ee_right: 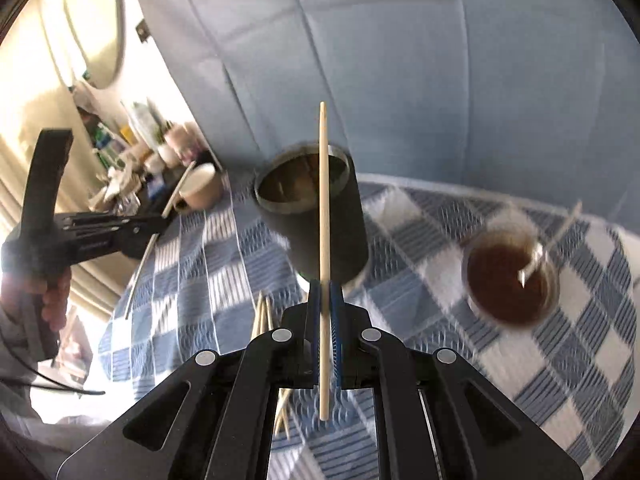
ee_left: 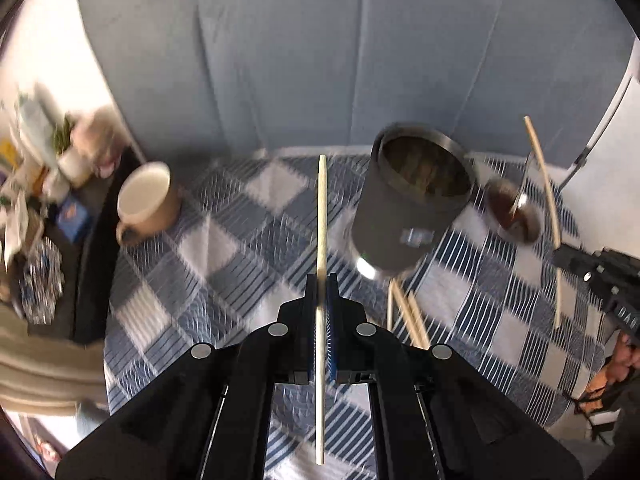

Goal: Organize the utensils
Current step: 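Lift the left tool's chopstick over the black holder while the right tool carries its chopstick there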

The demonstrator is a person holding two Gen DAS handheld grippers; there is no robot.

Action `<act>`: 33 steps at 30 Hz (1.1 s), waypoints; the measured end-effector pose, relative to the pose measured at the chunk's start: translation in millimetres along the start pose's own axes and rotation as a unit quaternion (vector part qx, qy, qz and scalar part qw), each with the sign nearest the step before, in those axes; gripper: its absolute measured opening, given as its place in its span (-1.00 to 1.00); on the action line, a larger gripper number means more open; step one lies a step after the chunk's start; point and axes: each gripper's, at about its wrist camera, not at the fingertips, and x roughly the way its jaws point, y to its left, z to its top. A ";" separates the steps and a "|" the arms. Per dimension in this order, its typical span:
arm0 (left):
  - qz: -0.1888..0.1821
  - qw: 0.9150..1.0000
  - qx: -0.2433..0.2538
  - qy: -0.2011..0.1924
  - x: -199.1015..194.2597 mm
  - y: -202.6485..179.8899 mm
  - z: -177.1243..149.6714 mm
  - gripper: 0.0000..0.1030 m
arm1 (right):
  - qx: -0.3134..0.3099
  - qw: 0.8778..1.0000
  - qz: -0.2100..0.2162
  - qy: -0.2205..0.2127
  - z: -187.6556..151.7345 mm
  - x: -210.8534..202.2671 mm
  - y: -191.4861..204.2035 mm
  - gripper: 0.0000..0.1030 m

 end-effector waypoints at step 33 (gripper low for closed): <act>-0.181 0.970 -0.039 -0.160 78.6 -18.0 135.6 -0.91 | 0.038 0.986 0.064 -0.150 101.6 101.0 -12.2 -0.90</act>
